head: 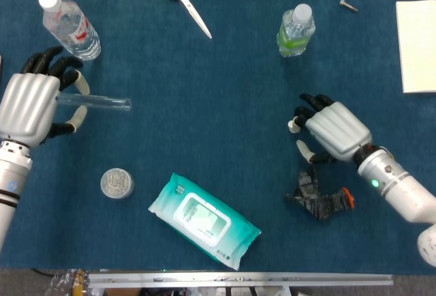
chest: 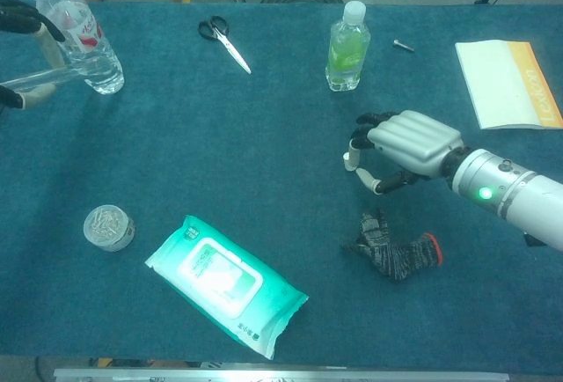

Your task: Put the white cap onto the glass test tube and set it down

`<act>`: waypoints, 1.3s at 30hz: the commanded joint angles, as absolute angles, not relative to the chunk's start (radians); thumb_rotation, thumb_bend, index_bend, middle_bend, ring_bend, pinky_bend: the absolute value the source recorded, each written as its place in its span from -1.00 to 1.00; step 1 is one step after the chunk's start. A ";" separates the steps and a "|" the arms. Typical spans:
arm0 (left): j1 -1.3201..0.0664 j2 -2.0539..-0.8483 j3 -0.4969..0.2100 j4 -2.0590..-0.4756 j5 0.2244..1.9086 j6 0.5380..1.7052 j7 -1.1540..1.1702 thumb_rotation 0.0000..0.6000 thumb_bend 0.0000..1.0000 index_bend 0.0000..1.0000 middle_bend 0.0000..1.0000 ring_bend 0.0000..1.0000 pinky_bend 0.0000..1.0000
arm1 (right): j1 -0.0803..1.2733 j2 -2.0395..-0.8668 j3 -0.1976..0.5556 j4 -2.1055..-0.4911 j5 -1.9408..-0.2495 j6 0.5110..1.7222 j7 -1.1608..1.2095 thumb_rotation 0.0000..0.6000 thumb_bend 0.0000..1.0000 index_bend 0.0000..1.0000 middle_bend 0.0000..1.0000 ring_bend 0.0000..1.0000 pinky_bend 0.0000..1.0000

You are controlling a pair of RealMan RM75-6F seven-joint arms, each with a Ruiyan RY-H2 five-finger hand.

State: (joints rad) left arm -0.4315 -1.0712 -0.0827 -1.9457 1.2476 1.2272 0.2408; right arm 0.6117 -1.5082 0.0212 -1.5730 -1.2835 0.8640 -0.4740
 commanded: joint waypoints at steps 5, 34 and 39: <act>-0.431 -1.071 -0.087 -1.942 1.255 1.219 0.231 1.00 -0.32 0.06 -0.49 -0.79 -0.73 | 0.623 -1.522 0.037 -1.567 -1.278 0.884 -0.479 -0.05 0.02 -0.25 -0.48 -0.85 -0.67; -0.406 -1.068 -0.083 -1.950 1.294 1.221 0.213 1.00 -0.32 0.06 -0.49 -0.79 -0.73 | 0.632 -1.534 0.003 -1.551 -1.259 0.893 -0.509 -0.05 0.02 -0.25 -0.48 -0.85 -0.67; -0.405 -1.068 -0.084 -1.946 1.294 1.218 0.208 1.00 -0.32 0.06 -0.49 -0.79 -0.73 | 0.637 -1.552 0.006 -1.534 -1.252 0.892 -0.515 -0.05 0.02 -0.25 -0.48 -0.85 -0.67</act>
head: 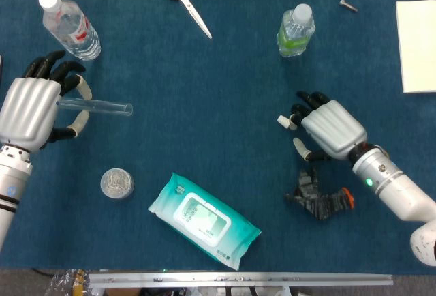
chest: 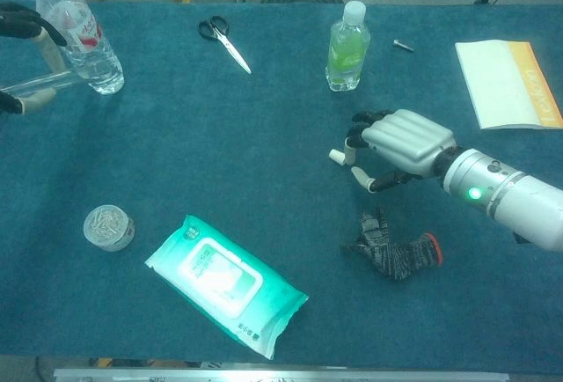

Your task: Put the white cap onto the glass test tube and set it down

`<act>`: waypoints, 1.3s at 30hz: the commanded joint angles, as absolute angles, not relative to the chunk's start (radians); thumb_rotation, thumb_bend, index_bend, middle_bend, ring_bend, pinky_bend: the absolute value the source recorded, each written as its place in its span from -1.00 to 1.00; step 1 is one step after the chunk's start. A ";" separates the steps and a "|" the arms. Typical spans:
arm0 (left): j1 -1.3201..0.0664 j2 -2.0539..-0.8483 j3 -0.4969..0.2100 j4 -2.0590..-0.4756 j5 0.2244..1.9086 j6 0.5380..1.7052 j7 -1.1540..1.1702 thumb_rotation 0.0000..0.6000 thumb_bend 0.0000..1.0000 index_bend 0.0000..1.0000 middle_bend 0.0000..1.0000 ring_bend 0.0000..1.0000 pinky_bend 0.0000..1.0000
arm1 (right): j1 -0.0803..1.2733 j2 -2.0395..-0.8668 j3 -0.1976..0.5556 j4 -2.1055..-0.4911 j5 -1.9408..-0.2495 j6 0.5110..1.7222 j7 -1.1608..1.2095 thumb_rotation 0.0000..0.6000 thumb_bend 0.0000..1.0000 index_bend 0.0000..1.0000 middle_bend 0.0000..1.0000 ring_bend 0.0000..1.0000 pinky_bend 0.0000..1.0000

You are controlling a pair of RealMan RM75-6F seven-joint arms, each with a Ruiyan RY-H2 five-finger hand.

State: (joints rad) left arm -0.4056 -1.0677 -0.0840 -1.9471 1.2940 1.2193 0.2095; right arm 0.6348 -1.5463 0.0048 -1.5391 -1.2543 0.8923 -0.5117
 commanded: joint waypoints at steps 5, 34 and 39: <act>-0.403 -1.066 -0.086 -1.943 1.295 1.217 0.203 1.00 -0.32 0.06 -0.49 -0.79 -0.73 | 0.641 -1.562 0.016 -1.525 -1.249 0.900 -0.510 -0.05 0.02 -0.25 -0.48 -0.85 -0.67; -0.401 -1.072 -0.090 -1.935 1.301 1.205 0.194 1.00 -0.32 0.06 -0.50 -0.79 -0.73 | 0.668 -1.584 0.053 -1.521 -1.236 0.918 -0.489 -0.05 0.02 -0.25 -0.48 -0.85 -0.67; -0.402 -1.073 -0.090 -1.935 1.303 1.204 0.194 1.00 -0.32 0.06 -0.50 -0.79 -0.73 | 0.665 -1.567 0.056 -1.547 -1.244 0.932 -0.479 -0.05 0.02 -0.25 -0.48 -0.85 -0.67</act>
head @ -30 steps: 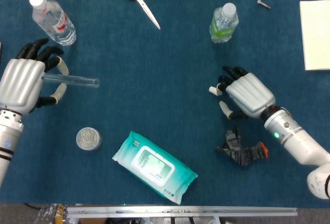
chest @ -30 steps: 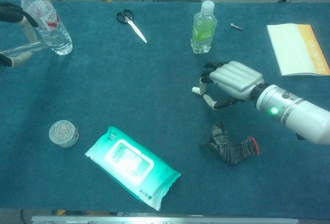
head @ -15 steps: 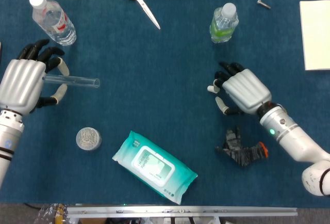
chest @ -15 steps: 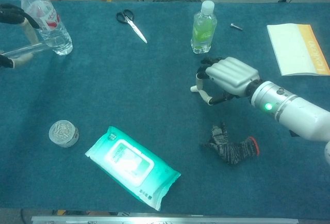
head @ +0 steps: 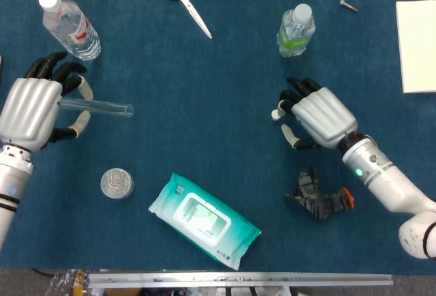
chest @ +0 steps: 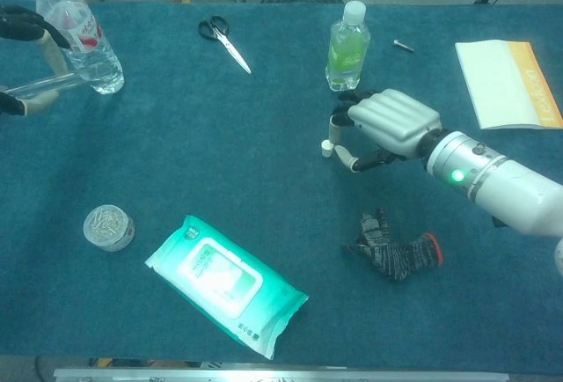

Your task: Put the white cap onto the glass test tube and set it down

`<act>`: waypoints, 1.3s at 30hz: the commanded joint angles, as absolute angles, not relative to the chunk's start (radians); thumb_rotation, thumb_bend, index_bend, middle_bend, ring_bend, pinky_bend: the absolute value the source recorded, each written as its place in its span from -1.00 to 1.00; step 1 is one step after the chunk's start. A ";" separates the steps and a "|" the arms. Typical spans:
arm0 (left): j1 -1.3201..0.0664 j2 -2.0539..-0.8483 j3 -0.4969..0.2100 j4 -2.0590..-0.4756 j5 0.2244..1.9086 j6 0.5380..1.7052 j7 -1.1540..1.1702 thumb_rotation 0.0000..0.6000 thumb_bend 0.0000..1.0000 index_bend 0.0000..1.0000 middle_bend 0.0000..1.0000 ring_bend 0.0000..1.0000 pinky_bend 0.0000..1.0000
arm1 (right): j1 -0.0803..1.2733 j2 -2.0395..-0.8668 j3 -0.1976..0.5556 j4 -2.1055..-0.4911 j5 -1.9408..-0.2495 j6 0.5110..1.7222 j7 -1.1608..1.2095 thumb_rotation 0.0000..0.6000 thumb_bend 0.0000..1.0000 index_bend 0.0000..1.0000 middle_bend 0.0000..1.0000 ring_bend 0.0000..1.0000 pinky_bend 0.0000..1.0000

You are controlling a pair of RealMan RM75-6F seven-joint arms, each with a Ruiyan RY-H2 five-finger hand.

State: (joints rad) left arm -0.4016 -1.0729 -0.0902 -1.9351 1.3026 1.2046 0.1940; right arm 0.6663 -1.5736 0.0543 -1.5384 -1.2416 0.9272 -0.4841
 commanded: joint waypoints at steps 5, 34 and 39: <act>-0.402 -1.074 -0.091 -1.939 1.307 1.205 0.195 1.00 -0.32 0.06 -0.50 -0.79 -0.73 | 0.664 -1.564 0.058 -1.543 -1.246 0.947 -0.489 0.60 -0.02 -0.25 -0.48 -0.85 -0.67; -0.396 -1.059 -0.097 -1.955 1.307 1.212 0.195 1.00 -0.32 0.06 -0.51 -0.79 -0.73 | 0.699 -1.694 0.103 -1.445 -1.162 0.950 -0.561 1.00 -0.44 -0.08 -0.48 -0.85 -0.67; -0.396 -1.059 -0.097 -1.954 1.308 1.212 0.194 1.00 -0.32 0.06 -0.51 -0.79 -0.73 | 0.708 -1.701 0.109 -1.437 -1.146 0.945 -0.570 1.00 -0.43 -0.08 -0.48 -0.85 -0.67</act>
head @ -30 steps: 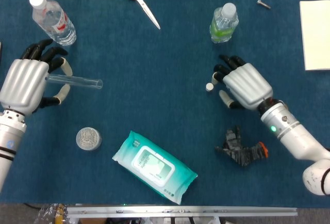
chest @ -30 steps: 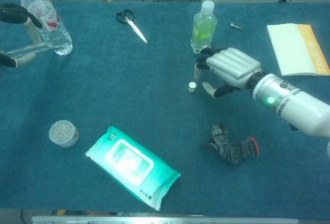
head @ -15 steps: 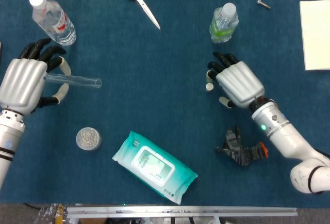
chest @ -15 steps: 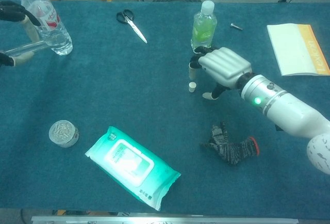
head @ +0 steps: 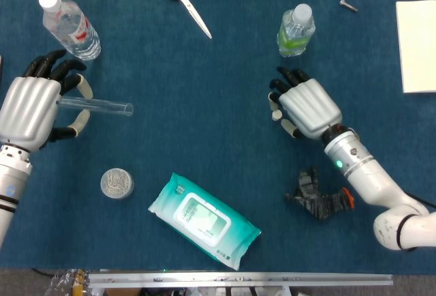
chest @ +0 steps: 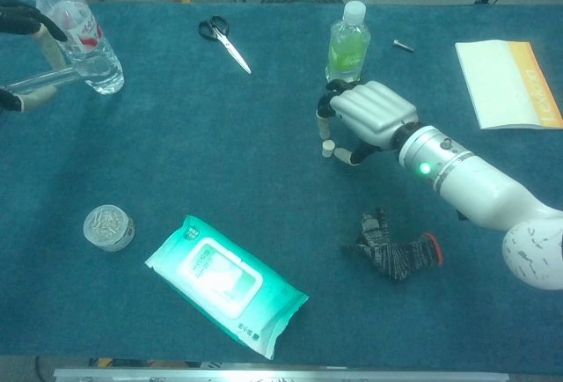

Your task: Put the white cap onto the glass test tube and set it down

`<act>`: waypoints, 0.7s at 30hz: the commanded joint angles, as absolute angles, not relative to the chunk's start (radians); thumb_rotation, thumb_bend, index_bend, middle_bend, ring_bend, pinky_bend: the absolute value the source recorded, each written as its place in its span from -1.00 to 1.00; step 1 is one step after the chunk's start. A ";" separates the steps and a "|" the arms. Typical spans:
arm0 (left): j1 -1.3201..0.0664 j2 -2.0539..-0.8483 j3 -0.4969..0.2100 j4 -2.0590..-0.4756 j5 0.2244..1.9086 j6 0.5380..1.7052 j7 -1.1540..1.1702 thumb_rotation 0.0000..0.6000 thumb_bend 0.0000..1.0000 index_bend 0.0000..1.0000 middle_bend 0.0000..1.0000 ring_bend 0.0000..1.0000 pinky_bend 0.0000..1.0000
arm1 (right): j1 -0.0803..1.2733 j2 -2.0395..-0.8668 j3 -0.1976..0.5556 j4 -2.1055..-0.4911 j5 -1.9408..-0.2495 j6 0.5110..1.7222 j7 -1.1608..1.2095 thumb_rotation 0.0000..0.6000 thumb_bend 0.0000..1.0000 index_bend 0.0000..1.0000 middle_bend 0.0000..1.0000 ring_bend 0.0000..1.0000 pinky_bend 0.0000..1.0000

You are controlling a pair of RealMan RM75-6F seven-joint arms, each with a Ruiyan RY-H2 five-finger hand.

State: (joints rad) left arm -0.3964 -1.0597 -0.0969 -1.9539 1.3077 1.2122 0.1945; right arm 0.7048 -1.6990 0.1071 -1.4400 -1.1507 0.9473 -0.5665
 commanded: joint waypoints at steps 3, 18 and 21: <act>-0.396 -1.059 -0.097 -1.953 1.307 1.212 0.193 1.00 -0.32 0.06 -0.52 -0.79 -0.73 | 0.711 -1.704 0.110 -1.433 -1.139 0.942 -0.572 1.00 -0.43 -0.08 -0.48 -0.85 -0.67; -0.396 -1.060 -0.097 -1.945 1.305 1.207 0.188 1.00 -0.32 0.05 -0.53 -0.79 -0.73 | 0.721 -1.722 0.106 -1.407 -1.120 0.937 -0.576 1.00 -0.43 -0.08 -0.48 -0.85 -0.67; -0.396 -1.060 -0.097 -1.943 1.304 1.206 0.186 1.00 -0.32 0.05 -0.53 -0.79 -0.73 | 0.723 -1.725 0.106 -1.403 -1.118 0.937 -0.576 1.00 -0.43 -0.08 -0.48 -0.85 -0.67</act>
State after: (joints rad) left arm -0.3959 -1.0596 -0.0973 -1.9427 1.3037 1.2065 0.1858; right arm 0.7228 -1.7239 0.1054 -1.4035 -1.1174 0.9365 -0.5777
